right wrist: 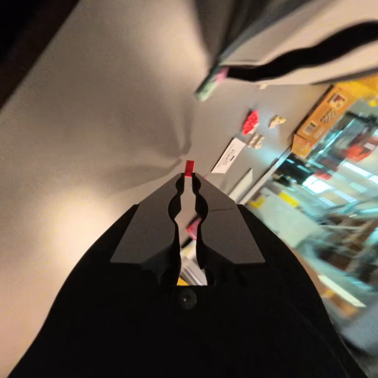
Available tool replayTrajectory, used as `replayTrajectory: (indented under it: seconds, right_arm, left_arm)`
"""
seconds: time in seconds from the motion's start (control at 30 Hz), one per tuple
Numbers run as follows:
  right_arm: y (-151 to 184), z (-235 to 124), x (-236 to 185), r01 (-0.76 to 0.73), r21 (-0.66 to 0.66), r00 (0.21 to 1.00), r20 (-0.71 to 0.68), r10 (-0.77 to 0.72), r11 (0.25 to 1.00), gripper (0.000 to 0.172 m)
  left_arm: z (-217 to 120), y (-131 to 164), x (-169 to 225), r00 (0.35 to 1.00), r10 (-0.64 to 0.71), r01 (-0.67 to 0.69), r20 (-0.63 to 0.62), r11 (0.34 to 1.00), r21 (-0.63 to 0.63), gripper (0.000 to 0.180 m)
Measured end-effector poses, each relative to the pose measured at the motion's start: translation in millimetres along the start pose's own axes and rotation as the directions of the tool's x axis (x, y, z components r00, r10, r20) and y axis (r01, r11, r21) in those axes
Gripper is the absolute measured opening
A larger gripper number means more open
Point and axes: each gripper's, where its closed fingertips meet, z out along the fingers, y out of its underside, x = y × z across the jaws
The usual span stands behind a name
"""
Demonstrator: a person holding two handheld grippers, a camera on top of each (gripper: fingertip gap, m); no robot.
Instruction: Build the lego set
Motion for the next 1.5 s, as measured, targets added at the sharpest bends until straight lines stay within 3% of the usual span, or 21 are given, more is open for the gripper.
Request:
replayTrajectory:
  seconds: [0.07,0.2,0.3,0.4,0.5,0.57,0.63,0.67,0.7,0.73,0.8,0.83,0.9,0.97,1.03,1.13,1.27,1.4,1.5]
  right_arm:
    - [11,3,-5,0.214,-0.074,0.977,0.029,-0.212,0.974,0.006]
    - [9,-2,-8,0.511,-0.032,0.859,0.06,-0.508,0.859,0.006]
    - [0,-4,-19,0.63,0.054,0.773,0.056,-0.632,0.775,0.006]
    - [-4,-6,-20,0.665,0.085,0.744,0.012,-0.668,0.742,0.012]
    - [5,-12,-21,0.567,0.095,0.821,0.02,-0.571,0.818,0.035]
    - [20,-16,-25,0.395,0.086,0.913,0.069,-0.401,0.915,0.035]
    - [31,-21,-30,0.014,0.072,0.985,0.168,-0.026,0.997,0.022]
    - [27,-23,-29,-0.261,0.078,0.947,0.212,0.24,0.962,0.018]
    - [19,-24,-24,-0.544,0.087,0.82,0.267,0.507,0.834,0.016]
    - [8,-25,-21,-0.771,0.079,0.616,0.344,0.709,0.632,0.021]
    - [-6,-24,-12,-0.977,0.034,0.205,0.425,0.882,0.211,0.021]
    - [-8,-22,-11,-0.997,0.02,0.072,0.42,0.905,0.07,0.022]
    - [-8,-16,-14,-0.99,0.002,-0.128,0.369,0.921,-0.138,0.02]
    - [-8,-12,-19,-0.97,0.01,-0.229,0.305,0.924,-0.243,0.02]
    - [-3,-9,-19,-0.963,0.05,-0.246,0.228,0.942,-0.263,0.021]
    - [-10,-4,-12,-0.957,0.07,-0.26,0.229,0.938,-0.282,0.022]
    - [-10,2,-10,-0.985,0.072,-0.141,0.161,0.977,-0.154,0.01]
    - [-10,4,-8,-0.994,0.051,-0.089,0.21,0.974,-0.101,0.006]
    - [-26,1,-2,-0.995,0.095,0.0,0.395,0.919,-0.04,0.006]
  left_arm:
    - [0,0,0,1.0,0.002,-0.002,0.0,1.0,-0.008,0.007]
    - [0,0,0,1.0,0.001,-0.001,0.002,1.0,-0.016,0.007]
    - [0,0,0,1.0,-0.005,0.005,0.0,1.0,-0.013,0.007]
    - [0,0,0,1.0,-0.005,0.005,-0.002,1.0,-0.011,0.007]
    - [0,0,0,1.0,-0.005,0.005,-0.003,1.0,-0.01,0.007]
    - [0,0,0,1.0,-0.004,0.004,-0.004,1.0,-0.007,0.007]
    - [0,0,0,1.0,-0.004,0.004,-0.006,1.0,0.0,0.007]
    - [0,0,0,1.0,-0.004,0.004,-0.007,1.0,0.003,0.007]
    - [0,0,0,1.0,-0.005,0.005,-0.006,1.0,0.006,0.007]
    - [0,0,0,1.0,-0.006,0.006,-0.005,1.0,0.009,0.007]
    - [0,-1,0,1.0,-0.006,0.006,0.001,1.0,0.013,0.007]
    - [1,-1,0,1.0,-0.007,0.006,0.003,1.0,0.014,0.007]
    - [1,-1,0,1.0,-0.006,0.006,0.009,1.0,0.013,0.007]
    - [1,0,1,1.0,-0.004,0.004,0.013,1.0,0.012,0.007]
    - [1,0,1,1.0,-0.004,0.004,0.014,1.0,0.014,0.007]
    - [1,-1,1,1.0,-0.003,0.003,0.014,1.0,0.015,0.007]
    - [1,-1,1,1.0,-0.002,0.002,0.016,1.0,0.019,0.007]
    - [1,-1,1,1.0,0.001,-0.002,0.018,1.0,0.029,0.007]
    - [1,-1,1,1.0,0.01,-0.01,0.013,0.999,0.033,0.007]
